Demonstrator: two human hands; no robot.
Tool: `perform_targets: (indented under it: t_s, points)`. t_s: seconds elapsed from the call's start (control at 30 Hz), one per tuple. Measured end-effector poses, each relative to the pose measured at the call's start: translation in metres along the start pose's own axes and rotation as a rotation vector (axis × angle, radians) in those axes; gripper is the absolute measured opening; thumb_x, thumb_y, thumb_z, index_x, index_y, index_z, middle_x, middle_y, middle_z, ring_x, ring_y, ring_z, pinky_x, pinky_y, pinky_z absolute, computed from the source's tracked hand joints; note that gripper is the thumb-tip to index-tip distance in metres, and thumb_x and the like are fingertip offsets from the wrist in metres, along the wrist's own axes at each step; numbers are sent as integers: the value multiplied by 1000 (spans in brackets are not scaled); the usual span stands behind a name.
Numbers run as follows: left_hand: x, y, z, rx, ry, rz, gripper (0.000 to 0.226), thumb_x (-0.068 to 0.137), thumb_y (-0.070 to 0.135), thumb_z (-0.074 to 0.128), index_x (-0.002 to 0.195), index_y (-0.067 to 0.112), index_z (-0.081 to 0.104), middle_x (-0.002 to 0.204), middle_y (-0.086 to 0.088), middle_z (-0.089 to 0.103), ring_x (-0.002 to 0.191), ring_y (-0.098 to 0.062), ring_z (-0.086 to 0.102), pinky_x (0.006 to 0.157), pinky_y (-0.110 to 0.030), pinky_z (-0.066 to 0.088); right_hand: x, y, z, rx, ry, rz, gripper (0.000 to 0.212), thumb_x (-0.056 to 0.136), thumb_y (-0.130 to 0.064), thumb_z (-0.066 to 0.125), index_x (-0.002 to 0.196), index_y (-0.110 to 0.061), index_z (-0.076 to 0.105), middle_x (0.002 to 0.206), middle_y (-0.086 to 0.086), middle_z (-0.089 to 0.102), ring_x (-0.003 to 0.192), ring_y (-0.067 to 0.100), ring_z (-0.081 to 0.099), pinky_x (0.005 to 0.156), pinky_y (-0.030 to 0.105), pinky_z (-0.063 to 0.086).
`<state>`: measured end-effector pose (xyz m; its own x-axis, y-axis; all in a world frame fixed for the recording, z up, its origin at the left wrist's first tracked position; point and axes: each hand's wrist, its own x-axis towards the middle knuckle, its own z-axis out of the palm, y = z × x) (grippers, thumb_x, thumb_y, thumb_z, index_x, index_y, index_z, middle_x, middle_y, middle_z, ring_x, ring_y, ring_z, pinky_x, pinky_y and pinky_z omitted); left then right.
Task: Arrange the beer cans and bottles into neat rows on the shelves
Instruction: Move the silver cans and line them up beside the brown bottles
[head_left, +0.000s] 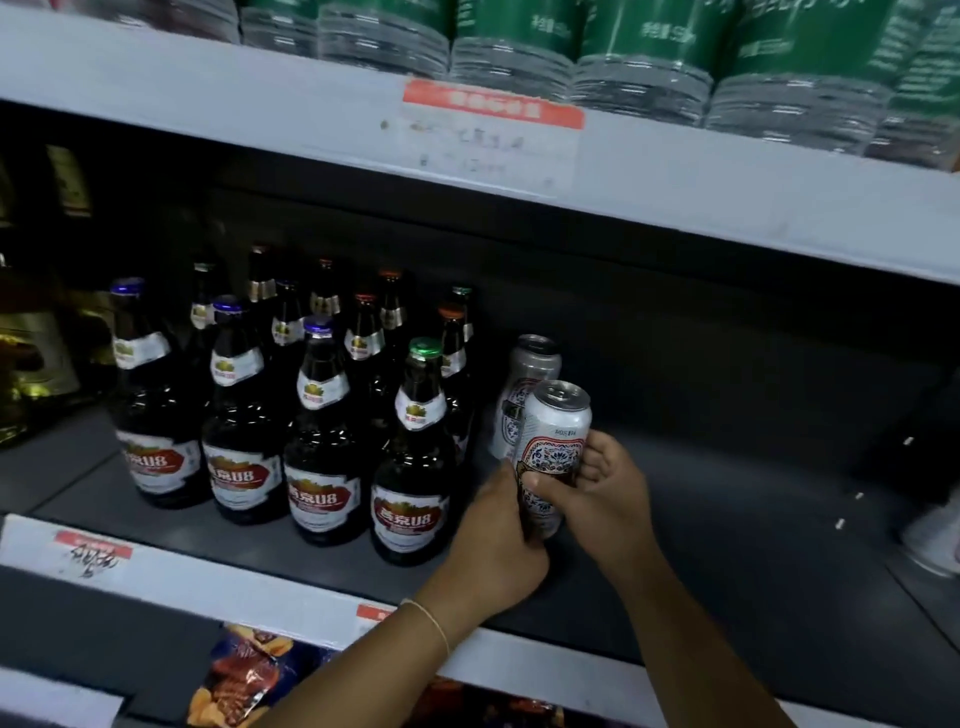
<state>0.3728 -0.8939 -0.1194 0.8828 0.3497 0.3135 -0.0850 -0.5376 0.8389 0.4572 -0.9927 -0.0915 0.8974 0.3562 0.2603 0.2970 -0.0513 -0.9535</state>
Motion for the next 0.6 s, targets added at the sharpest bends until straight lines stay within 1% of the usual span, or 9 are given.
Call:
perform_targets:
  t_s: [0.03,0.1,0.13,0.17,0.27,0.37,0.43,0.5,0.6]
  points:
    - [-2,-1,-4,3,-5,-8,59,71,10,51,130,17,45,121,4,54,114,-10,51,97,-14,41,1,1,5,-2,3,-3,60,62,6,87,105,-24,58,100,-7,69,85,-7,68,70,10,52]
    - [-4,-4,-11,2,-24,-38,62,76,2,51,135,15,38,122,11,45,113,-1,43,88,5,28,4,3,14,-12,1,-7,61,63,2,88,104,-29,57,102,-8,69,88,-6,68,71,11,52]
    - [-4,-6,-13,-13,-31,-45,64,78,0,51,138,16,35,121,13,41,113,1,40,84,9,24,5,4,17,-18,2,-10,61,63,1,88,104,-31,56,103,-8,69,89,-6,68,72,12,52]
    - [-4,-8,-13,-26,-37,-44,66,78,0,50,140,16,34,121,13,41,114,2,39,83,11,22,6,5,19,-21,7,-15,61,63,0,88,104,-31,56,104,-8,69,90,-6,68,73,12,52]
    - [-8,-12,-12,-47,-50,-45,71,74,3,49,142,18,34,130,13,45,121,2,40,95,5,21,11,10,21,-37,9,-20,61,64,-3,89,110,-26,57,106,-6,70,94,0,69,79,16,54]
    - [-9,-19,-8,-79,-40,-49,73,67,12,47,139,17,39,132,4,52,126,-5,45,108,-15,34,13,13,19,-13,-13,-24,63,63,-2,89,112,-25,57,108,-1,72,99,10,70,87,26,54]
    - [-8,-24,-6,-69,-34,-59,72,65,15,47,137,17,41,129,2,54,125,-8,47,110,-26,37,13,16,16,11,-36,-20,61,65,3,87,113,-21,58,109,2,73,101,13,70,88,28,55]
    - [-7,-26,-5,-56,-17,-60,69,65,16,47,134,18,43,127,2,55,123,-9,48,109,-28,38,11,21,12,-1,-90,-19,61,68,8,83,115,-21,58,111,2,72,105,14,69,91,28,55]
    - [-5,-27,-6,-55,9,-45,66,65,13,48,131,18,46,121,2,57,119,-10,50,107,-20,37,8,31,9,-72,-151,-29,69,70,9,81,127,-20,55,116,3,71,111,18,67,99,38,52]
